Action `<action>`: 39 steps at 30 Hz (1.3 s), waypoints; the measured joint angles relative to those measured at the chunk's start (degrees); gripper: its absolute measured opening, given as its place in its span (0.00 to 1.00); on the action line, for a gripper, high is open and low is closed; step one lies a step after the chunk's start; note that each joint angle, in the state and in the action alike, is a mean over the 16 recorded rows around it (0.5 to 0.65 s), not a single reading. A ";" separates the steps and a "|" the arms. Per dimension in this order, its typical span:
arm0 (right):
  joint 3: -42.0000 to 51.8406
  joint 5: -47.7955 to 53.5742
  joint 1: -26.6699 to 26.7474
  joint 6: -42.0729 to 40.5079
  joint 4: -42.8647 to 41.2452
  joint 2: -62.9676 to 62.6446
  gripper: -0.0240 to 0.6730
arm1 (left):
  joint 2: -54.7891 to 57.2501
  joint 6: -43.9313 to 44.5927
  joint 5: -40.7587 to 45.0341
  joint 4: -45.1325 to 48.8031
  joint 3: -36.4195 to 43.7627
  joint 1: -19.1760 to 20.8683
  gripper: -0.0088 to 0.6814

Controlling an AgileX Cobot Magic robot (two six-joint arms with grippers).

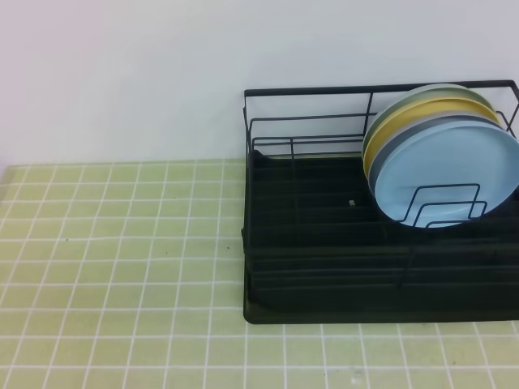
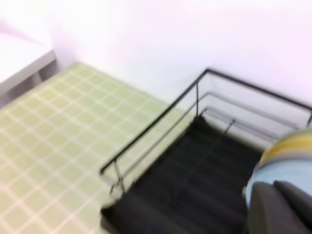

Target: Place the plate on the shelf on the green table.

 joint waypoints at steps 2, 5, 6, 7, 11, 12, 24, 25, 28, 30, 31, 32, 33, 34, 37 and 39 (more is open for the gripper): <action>4.82 -0.93 0.00 -0.31 0.02 -4.88 0.05 | -1.37 -0.51 -0.24 -0.01 0.85 0.00 0.01; 11.75 -1.87 0.00 -0.75 -0.04 -12.19 0.05 | -2.81 -0.83 -0.43 -0.03 1.60 0.01 0.01; 13.90 -2.09 0.00 -0.88 -0.06 -14.63 0.05 | -3.14 -0.90 -0.43 -0.04 1.72 0.01 0.01; 15.94 -2.32 0.00 -1.02 -0.08 -17.04 0.05 | -3.40 -0.97 -0.43 -0.05 1.80 0.01 0.01; 22.78 -3.83 0.00 -1.47 -0.17 -26.18 0.05 | -3.88 -1.08 -0.36 -0.10 1.92 0.31 0.01; 24.17 -4.41 0.00 -1.57 -0.17 -28.24 0.05 | -3.92 -1.08 -0.34 -0.12 1.93 0.61 0.01; 31.64 -11.59 0.00 -1.87 1.38 -42.35 0.05 | -7.41 -2.38 -0.56 -1.29 2.89 14.64 0.01; 31.75 -12.00 0.00 -1.89 1.55 -42.63 0.05 | -7.92 -2.82 -0.63 -1.61 3.11 16.25 0.01; 31.85 -12.66 0.00 -2.34 1.85 -42.99 0.05 | -9.43 -4.17 -0.96 -2.64 4.05 20.64 0.01; 31.86 -13.35 0.00 -2.89 1.82 -42.99 0.05 | -10.35 -5.08 -1.40 -3.20 5.01 22.90 0.01; 31.89 -14.02 0.00 -3.17 1.75 -42.97 0.05 | -10.76 -5.54 -1.68 -3.41 5.60 23.79 0.01; 31.96 -14.91 0.00 -3.44 1.65 -42.94 0.05 | -11.16 -6.01 -1.95 -3.61 6.27 24.51 0.01; 32.09 -15.93 -0.01 -3.68 1.51 -42.90 0.05 | -11.52 -6.47 -2.22 -3.81 6.99 25.11 0.01; 32.30 -17.01 -0.06 -3.87 1.26 -42.91 0.05 | -11.82 -6.85 -2.48 -4.04 7.76 25.55 0.01; 33.34 -20.22 -0.62 -3.53 -0.53 -43.39 0.05 | -12.37 -6.51 -3.10 -5.46 10.25 26.26 0.01; 34.43 -22.08 -1.41 -1.62 -3.36 -44.12 0.05 | -12.53 -4.20 -3.44 -7.58 12.00 26.36 0.01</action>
